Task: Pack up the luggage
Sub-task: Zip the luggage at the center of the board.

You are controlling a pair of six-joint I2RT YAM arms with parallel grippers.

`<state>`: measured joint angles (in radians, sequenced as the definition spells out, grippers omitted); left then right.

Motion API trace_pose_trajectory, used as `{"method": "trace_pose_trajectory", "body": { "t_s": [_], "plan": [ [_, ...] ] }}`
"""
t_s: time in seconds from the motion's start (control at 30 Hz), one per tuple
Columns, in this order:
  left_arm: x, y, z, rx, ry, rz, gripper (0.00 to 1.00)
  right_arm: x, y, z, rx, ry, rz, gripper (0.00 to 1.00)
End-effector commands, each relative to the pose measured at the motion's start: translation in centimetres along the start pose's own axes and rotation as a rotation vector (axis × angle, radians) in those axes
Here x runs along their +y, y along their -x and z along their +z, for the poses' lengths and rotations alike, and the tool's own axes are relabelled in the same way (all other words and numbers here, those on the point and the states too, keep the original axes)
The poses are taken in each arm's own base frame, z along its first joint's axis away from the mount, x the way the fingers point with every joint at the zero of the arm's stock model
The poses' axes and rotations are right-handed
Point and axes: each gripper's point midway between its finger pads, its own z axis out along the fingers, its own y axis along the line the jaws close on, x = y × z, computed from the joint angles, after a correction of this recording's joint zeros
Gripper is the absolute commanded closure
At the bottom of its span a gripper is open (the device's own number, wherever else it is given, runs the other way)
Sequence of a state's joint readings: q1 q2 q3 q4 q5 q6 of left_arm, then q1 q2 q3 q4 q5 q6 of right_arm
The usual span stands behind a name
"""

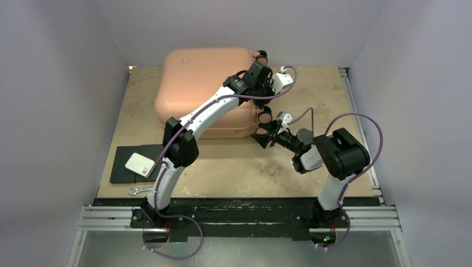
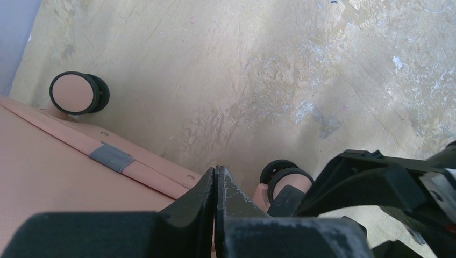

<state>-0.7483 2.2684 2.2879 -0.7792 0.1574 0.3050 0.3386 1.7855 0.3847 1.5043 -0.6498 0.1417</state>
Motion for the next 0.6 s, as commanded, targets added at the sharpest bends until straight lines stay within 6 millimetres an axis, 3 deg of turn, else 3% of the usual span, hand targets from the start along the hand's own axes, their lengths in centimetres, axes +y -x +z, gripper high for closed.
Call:
{"method": "trace_pose_trajectory", "body": {
  "t_s": [0.0,0.17,0.27,0.4,0.57],
  "plan": [
    [0.2,-7.4,-0.5,0.247,-0.024,-0.119,1.00,-2.1,4.1,1.5,-0.172,-0.068,-0.117,0.38],
    [0.2,-7.4,-0.5,0.248,-0.024,-0.117,1.00,-1.7,3.6,2.0,-0.187,-0.030,-0.111,0.50],
    [0.2,-7.5,-0.5,0.250,-0.023,-0.119,1.00,-1.1,3.7,1.9,-0.209,-0.003,-0.128,0.63],
    [0.2,-7.8,-0.3,0.257,-0.026,-0.120,1.00,0.3,4.4,1.1,-0.258,0.039,-0.167,0.62],
    [0.2,-7.8,-0.3,0.258,-0.026,-0.120,1.00,0.3,4.7,0.9,-0.273,0.030,-0.165,0.55]
  ]
}}
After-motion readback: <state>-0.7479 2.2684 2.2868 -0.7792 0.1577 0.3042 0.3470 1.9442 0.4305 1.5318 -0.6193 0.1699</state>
